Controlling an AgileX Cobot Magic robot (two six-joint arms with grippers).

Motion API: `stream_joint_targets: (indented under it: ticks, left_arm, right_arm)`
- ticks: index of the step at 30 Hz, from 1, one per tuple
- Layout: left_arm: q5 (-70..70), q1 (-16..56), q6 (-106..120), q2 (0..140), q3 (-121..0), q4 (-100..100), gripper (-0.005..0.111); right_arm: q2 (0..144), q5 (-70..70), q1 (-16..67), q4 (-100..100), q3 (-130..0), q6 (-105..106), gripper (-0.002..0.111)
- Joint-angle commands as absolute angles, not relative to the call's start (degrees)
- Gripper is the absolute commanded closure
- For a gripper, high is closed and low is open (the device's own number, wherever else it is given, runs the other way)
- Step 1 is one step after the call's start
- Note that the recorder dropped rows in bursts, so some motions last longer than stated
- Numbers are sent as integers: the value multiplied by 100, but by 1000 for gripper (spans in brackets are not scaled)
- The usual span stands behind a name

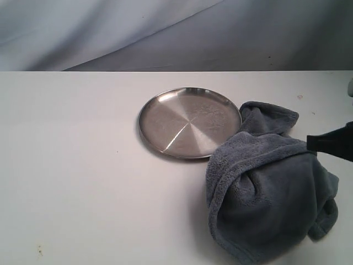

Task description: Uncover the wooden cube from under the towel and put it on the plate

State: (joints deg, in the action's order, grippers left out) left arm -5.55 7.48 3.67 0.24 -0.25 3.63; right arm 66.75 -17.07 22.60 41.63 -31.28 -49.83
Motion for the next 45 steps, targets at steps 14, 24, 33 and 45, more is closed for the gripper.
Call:
stream_joint_targets:
  ticks: [14,24,33,45]
  left_arm:
    - [-494,736,352,0,0,377,107]
    - [-494,736,352,0,0,377,107]
    - [-494,736,352,0,0,377,107]
    - [-494,736,352,0,0,377,107]
  right_arm:
    - [8625,-816,3461,4225,-4876,-4820,108]
    - [8636,-1379,5001,4196,-4882,-4794,108]
    - [8398,-1858,6151,3680,-4496,-4817,108]
    - [6800,-2634,6271,3948,-3122,-5512,108]
